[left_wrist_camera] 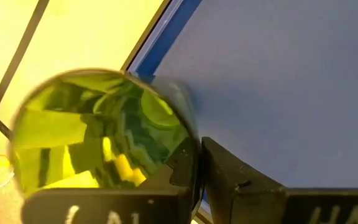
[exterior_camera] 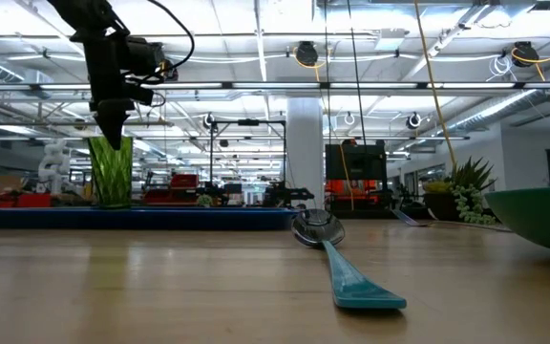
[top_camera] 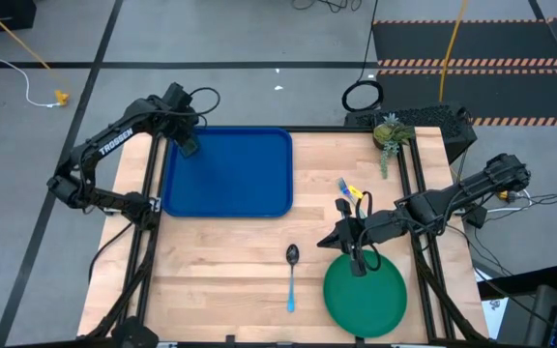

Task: Pick and place plate/cup/fork/spoon on tray
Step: Put the green glass on the blue tray

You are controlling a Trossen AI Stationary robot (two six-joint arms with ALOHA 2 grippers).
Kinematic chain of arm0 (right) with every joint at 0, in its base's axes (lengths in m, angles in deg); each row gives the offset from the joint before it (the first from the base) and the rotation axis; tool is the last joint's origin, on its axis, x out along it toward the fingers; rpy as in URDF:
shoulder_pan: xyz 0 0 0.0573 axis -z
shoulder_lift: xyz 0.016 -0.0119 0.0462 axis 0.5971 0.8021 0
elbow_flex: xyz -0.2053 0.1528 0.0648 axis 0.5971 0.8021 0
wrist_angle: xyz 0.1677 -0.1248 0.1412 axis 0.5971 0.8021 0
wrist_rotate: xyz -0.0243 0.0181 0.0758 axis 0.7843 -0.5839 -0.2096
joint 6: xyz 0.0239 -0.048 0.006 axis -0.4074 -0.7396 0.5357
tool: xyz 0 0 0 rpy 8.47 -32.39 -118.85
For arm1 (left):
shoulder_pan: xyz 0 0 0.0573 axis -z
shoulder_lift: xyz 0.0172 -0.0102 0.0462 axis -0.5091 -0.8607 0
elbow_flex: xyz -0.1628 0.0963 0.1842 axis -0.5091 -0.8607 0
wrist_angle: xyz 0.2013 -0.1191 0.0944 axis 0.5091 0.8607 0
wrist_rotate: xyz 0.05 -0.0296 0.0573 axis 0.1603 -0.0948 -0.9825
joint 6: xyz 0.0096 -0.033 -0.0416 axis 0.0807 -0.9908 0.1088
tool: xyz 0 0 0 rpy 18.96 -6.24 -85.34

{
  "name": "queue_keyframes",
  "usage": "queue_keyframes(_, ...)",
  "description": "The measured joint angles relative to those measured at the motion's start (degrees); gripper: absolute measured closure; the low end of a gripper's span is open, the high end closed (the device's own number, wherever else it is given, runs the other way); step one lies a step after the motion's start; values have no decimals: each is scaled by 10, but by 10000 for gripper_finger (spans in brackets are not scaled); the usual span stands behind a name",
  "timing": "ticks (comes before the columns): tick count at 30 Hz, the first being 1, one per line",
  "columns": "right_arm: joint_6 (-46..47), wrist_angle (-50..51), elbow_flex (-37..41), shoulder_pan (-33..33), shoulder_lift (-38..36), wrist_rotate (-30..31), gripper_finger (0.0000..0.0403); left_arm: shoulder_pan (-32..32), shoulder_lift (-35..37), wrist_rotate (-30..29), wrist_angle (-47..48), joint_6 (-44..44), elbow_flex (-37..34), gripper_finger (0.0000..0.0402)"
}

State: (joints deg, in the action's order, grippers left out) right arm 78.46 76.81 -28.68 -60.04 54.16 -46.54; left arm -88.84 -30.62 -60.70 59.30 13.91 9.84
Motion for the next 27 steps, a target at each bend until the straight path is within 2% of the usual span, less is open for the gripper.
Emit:
queue_keyframes(5,0,0,0,0,0,0,403,0,0,0,-1,-5,0,338)
queue_keyframes(16,0,0,0,0,0,0,403,0,0,-1,-1,-17,0,335)
queue_keyframes(21,0,0,0,0,0,0,403,0,0,-30,-6,-25,0,334)
queue_keyframes(27,0,0,0,0,0,0,403,0,0,-38,-18,-49,0,334)
